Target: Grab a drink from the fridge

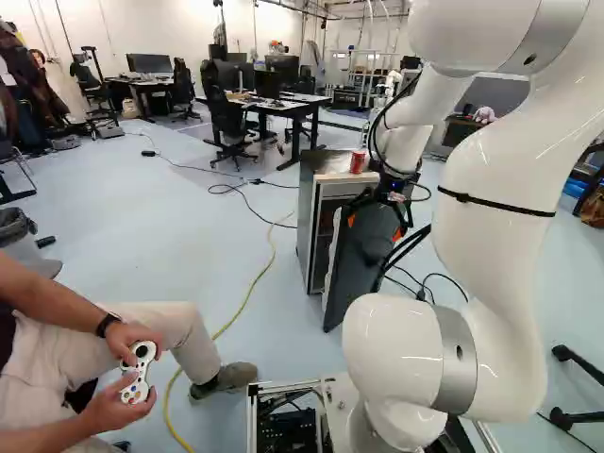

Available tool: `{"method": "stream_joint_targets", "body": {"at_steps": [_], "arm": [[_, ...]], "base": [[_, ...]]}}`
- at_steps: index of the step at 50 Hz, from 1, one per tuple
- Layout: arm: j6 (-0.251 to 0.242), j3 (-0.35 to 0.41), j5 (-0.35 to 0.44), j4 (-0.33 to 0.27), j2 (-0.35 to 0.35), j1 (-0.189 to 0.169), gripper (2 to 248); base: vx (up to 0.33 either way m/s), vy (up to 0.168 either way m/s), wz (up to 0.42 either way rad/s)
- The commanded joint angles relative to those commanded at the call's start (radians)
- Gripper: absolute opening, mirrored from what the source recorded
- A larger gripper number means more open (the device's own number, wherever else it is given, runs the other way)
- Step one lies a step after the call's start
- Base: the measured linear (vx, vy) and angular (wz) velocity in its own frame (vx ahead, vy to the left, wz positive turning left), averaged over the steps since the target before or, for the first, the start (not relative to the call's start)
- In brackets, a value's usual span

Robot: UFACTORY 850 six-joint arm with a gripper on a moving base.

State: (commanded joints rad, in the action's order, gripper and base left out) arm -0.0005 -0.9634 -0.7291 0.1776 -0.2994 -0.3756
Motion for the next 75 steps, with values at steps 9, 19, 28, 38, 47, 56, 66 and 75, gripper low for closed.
{"method": "stream_joint_targets", "body": {"at_steps": [9, 19, 28, 38, 47, 56, 66, 75], "arm": [[0.0, -0.025, 0.029, -0.009, -0.018, 0.017, 247], [0.0, -0.035, 0.064, -0.02, -0.026, 0.023, 247], [0.0, -0.03, 0.097, -0.031, -0.022, 0.022, 247], [0.0, 0.006, 0.142, -0.056, 0.005, 0.016, 247], [0.0, 0.052, 0.195, -0.099, 0.041, 0.014, 247], [0.0, 0.1, 0.259, -0.165, 0.079, 0.013, 247], [0.0, 0.151, 0.34, -0.25, 0.113, 0.011, 247], [0.0, 0.184, 0.418, -0.328, 0.118, 0.0, 247]], "base": [[0.0, 0.0, 0.0], [0.0, 0.0, 0.0], [0.0, 0.0, 0.0], [0.0, 0.0, 0.0], [0.0, 0.0, 0.0], [0.0, 0.0, 0.0], [0.0, 0.0, 0.0], [0.0, 0.0, 0.0]]}}
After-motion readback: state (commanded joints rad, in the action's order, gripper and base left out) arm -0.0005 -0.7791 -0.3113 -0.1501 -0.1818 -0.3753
